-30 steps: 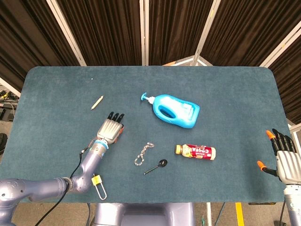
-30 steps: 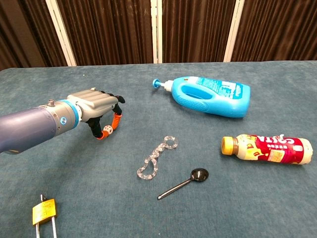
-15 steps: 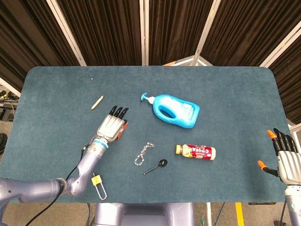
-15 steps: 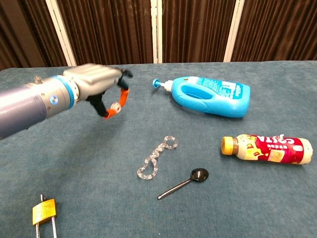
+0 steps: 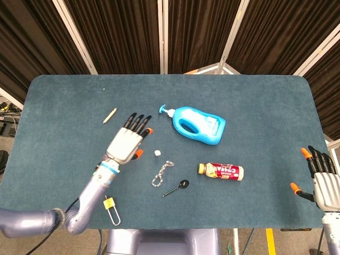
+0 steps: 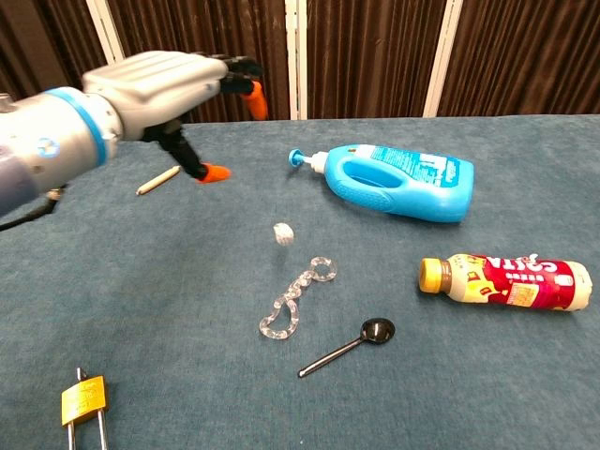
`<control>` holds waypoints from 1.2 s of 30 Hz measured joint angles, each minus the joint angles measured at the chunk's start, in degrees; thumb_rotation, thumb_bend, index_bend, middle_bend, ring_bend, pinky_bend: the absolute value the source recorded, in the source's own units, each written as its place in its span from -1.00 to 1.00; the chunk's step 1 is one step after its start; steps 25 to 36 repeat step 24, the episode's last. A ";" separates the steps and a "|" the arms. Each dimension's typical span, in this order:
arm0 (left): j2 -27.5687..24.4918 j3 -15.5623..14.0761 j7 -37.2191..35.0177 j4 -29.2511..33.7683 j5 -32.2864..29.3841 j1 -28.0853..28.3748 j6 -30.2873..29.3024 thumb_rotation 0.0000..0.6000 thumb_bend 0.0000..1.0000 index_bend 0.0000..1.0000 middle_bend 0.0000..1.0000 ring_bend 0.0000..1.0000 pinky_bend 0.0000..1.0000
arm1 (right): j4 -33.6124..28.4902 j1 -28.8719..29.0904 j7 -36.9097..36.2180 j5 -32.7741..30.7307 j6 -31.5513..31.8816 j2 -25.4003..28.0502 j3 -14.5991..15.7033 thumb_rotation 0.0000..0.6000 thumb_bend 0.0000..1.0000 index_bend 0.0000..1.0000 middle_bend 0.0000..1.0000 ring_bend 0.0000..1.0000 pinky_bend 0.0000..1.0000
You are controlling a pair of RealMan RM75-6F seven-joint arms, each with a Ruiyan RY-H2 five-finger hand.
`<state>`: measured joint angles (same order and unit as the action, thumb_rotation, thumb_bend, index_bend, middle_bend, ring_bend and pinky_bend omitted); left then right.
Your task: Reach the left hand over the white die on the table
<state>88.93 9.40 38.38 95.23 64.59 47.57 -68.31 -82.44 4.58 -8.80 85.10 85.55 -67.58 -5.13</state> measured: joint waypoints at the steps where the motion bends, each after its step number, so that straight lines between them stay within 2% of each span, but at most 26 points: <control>1: -0.41 -0.42 0.01 0.34 0.47 -0.58 -0.71 1.00 -0.48 -0.50 -1.00 -1.00 -1.00 | -0.06 -0.06 0.12 0.13 0.16 0.03 0.04 1.00 -0.77 -0.79 -1.00 -1.00 -1.00; 7: -3.64 -3.91 -2.07 2.65 4.85 -6.54 -7.88 1.00 -0.51 -0.60 -1.00 -1.00 -1.00 | -0.53 -0.48 1.14 0.66 0.67 0.29 0.52 1.00 -0.77 -0.79 -1.00 -1.00 -1.00; 13: -6.89 -9.80 -6.30 2.10 10.73 -16.41 -18.89 1.00 -0.70 -0.95 -1.00 -1.00 -1.00 | -0.78 -0.63 3.52 1.17 0.62 0.22 1.13 1.00 -0.79 -0.80 -1.00 -1.00 -1.00; 16: -9.42 -13.47 -7.83 1.88 12.22 -22.50 -23.23 1.00 -0.73 -0.99 -1.00 -1.00 -1.00 | -1.39 -0.62 5.10 1.71 0.42 0.18 1.63 1.00 -0.80 -0.83 -1.00 -1.00 -1.00; 21: -11.96 -17.02 -12.30 1.06 13.88 -30.26 -28.23 1.00 -0.73 -1.00 -1.00 -1.00 -1.00 | -2.06 -0.43 7.37 2.98 -0.01 -0.23 2.55 1.00 -0.81 -0.90 -1.00 -1.00 -1.00; 24: -13.21 -17.95 -14.62 0.08 14.59 -33.74 -29.83 1.00 -0.73 -1.00 -1.00 -1.00 -1.00 | -2.45 -0.29 8.28 3.79 -0.17 -0.52 2.98 1.00 -0.81 -0.91 -1.00 -1.00 -1.00; 36: -13.21 -17.95 -14.62 0.08 14.59 -33.74 -29.83 1.00 -0.73 -1.00 -1.00 -1.00 -1.00 | -2.45 -0.29 8.28 3.79 -0.17 -0.52 2.98 1.00 -0.81 -0.91 -1.00 -1.00 -1.00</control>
